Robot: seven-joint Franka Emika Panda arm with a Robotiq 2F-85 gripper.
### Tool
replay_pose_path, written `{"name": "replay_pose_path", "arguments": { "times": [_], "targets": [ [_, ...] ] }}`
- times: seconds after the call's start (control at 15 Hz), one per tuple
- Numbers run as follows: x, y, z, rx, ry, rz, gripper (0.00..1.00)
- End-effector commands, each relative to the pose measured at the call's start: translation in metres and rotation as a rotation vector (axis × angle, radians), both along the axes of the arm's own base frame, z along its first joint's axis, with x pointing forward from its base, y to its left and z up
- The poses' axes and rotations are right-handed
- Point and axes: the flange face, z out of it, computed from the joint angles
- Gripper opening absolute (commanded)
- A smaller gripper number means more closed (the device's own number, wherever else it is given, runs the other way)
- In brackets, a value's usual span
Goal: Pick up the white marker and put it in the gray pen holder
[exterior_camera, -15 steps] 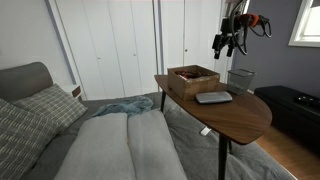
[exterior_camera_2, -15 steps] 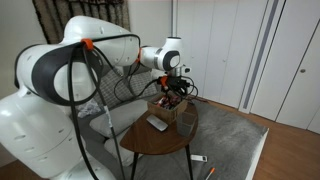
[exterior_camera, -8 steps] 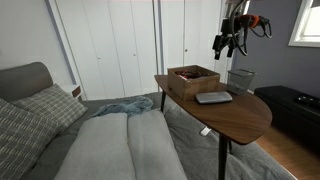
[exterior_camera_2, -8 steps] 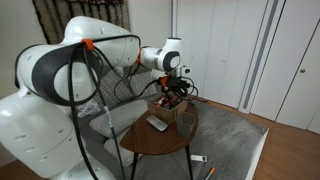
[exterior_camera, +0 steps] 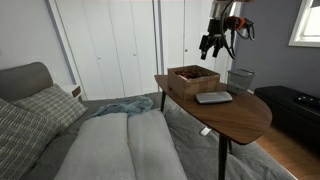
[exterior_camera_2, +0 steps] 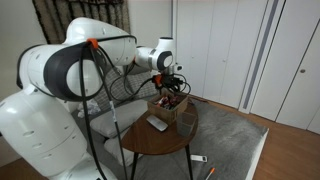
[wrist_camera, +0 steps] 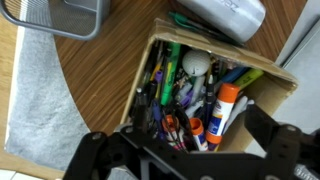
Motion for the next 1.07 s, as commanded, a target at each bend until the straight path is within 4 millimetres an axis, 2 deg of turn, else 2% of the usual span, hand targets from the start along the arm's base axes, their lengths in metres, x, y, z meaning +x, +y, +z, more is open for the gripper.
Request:
{"name": "replay_pose_path", "arguments": {
  "times": [0.0, 0.07, 0.13, 0.33, 0.8, 1.0],
  "targets": [
    [0.019, 0.019, -0.015, 0.059, -0.041, 0.088, 1.00],
    [0.018, 0.019, -0.018, 0.073, -0.049, 0.117, 1.00],
    [0.012, 0.017, -0.014, 0.042, -0.028, 0.071, 1.00],
    [0.017, 0.019, -0.022, 0.055, -0.030, 0.104, 1.00],
    [0.017, 0.019, -0.022, 0.055, -0.033, 0.108, 1.00],
    [0.013, 0.021, -0.036, -0.003, 0.078, 0.114, 1.00]
  ]
}}
